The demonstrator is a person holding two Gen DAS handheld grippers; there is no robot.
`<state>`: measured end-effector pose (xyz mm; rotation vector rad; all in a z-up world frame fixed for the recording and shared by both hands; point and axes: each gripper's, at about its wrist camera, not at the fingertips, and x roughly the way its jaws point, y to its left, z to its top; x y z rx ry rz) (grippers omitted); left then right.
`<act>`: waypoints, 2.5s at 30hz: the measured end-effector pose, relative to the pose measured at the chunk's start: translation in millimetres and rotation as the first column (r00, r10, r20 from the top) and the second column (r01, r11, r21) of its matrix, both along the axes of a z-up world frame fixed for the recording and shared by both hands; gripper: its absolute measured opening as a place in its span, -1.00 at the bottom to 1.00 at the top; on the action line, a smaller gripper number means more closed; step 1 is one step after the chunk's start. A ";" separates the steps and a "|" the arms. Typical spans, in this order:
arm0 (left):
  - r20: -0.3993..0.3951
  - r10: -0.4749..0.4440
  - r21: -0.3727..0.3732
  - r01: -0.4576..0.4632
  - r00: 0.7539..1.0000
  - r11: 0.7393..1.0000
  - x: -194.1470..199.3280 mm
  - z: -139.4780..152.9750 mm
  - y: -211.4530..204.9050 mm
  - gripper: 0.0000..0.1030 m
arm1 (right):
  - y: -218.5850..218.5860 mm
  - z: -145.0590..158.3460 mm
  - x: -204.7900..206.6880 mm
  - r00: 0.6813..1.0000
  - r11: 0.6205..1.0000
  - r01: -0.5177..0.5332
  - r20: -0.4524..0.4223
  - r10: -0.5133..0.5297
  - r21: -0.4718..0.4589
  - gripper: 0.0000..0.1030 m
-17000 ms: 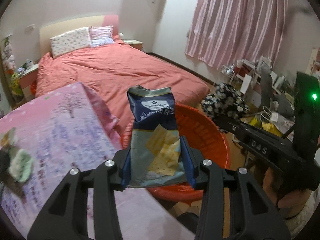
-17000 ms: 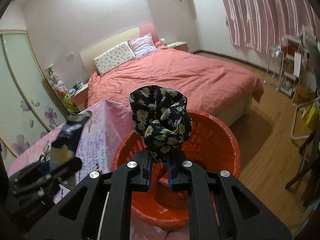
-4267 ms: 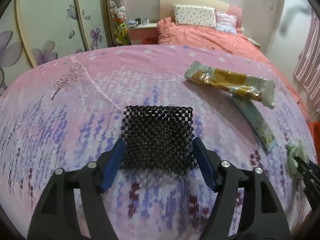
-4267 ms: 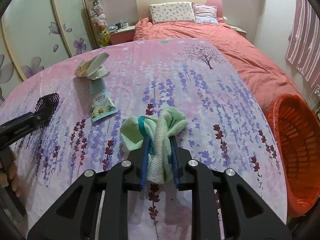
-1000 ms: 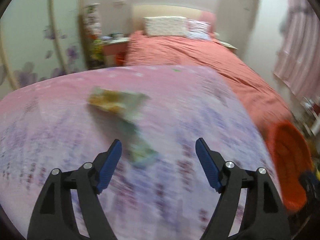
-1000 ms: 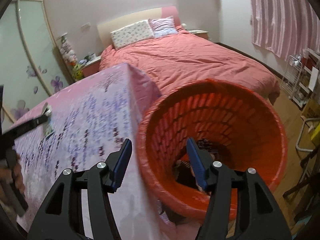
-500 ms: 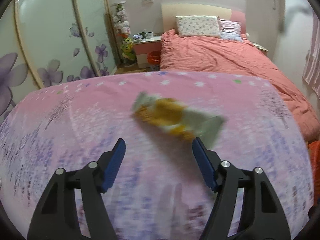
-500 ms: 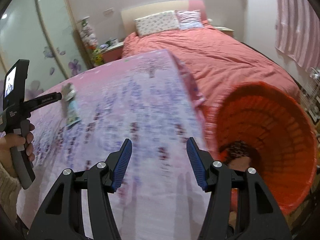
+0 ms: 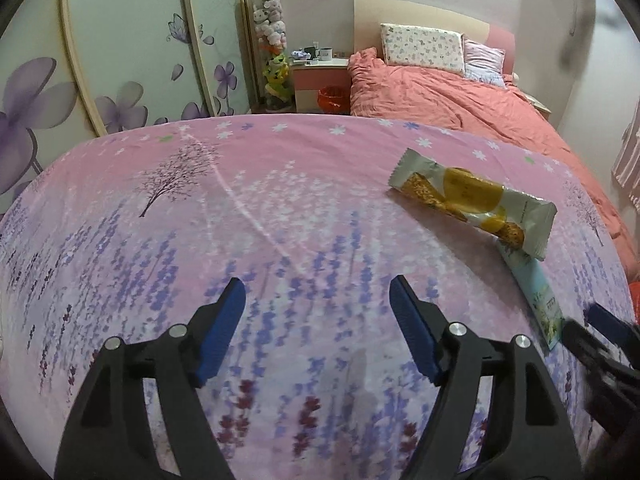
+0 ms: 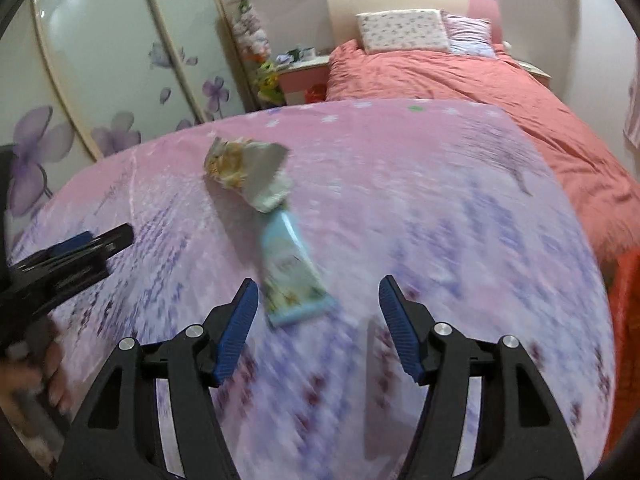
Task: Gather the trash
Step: 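Grasp the blue hand-cream tube with the right tool while the left grasps the yellow snack wrapper, then carry the tube and snack wrapper over the orange basket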
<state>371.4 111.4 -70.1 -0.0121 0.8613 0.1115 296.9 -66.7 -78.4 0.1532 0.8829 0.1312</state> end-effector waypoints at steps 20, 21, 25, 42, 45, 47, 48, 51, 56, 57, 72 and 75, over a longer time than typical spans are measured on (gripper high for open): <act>0.023 -0.095 -0.137 0.097 0.995 0.986 2.6 5.5 -61.5 0.71 | -65.9 -3.9 -58.3 0.987 0.981 0.157 -0.020 -0.160 -0.115 -0.32; 0.025 -0.108 -0.133 0.110 0.994 0.985 4.8 5.6 -70.7 0.73 | -68.8 -4.4 -61.1 0.986 0.980 0.161 -0.021 -0.165 -0.112 -0.32; 0.008 -0.153 -0.064 0.153 0.988 0.986 24.1 6.0 -114.1 0.74 | -75.5 -5.5 -66.1 0.980 0.976 0.192 -0.023 -0.195 -0.101 -0.32; -0.128 -0.083 0.203 0.108 0.988 0.973 71.8 -22.0 -190.9 0.89 | -83.1 -8.7 -69.5 0.980 0.980 0.195 -0.022 -0.196 -0.041 -0.31; -0.111 -0.125 0.152 0.141 0.986 0.978 50.9 -20.1 -169.1 0.89 | -81.0 -8.8 -68.9 0.980 0.980 0.195 -0.022 -0.196 -0.039 -0.31; -0.099 -0.152 0.119 0.164 0.983 0.979 37.0 -19.5 -152.0 0.88 | -83.5 -8.2 -70.2 0.980 0.980 0.195 -0.023 -0.196 -0.042 -0.30; -0.098 -0.159 0.107 0.169 0.982 0.980 32.5 -19.7 -146.3 0.86 | -83.4 -8.3 -70.0 0.980 0.980 0.195 -0.023 -0.196 -0.043 -0.30; -0.106 -0.172 0.039 0.177 0.979 0.983 24.5 -23.0 -127.0 0.68 | -83.7 -8.6 -70.9 0.980 0.980 0.194 -0.023 -0.196 -0.047 -0.31; -0.115 -0.178 -0.030 0.176 0.977 0.984 25.1 -29.3 -114.3 0.29 | -84.5 -8.1 -68.1 0.981 0.980 0.190 -0.020 -0.191 -0.053 -0.21; -0.108 -0.190 -0.030 0.187 0.976 0.982 23.3 -28.7 -114.2 0.13 | -83.4 -8.2 -65.3 0.982 0.981 0.187 -0.021 -0.188 -0.052 -0.18; -0.085 -0.254 0.012 0.256 0.963 0.967 -62.9 -24.1 -57.5 -0.42 | -61.7 -8.4 -80.6 0.992 0.991 0.128 -0.018 -0.129 -0.046 -0.40; -0.069 -0.238 0.022 0.240 0.969 0.970 -71.5 -26.1 -49.6 -0.28 | -55.4 -7.9 -82.0 0.991 0.989 0.126 -0.022 -0.128 -0.073 -0.40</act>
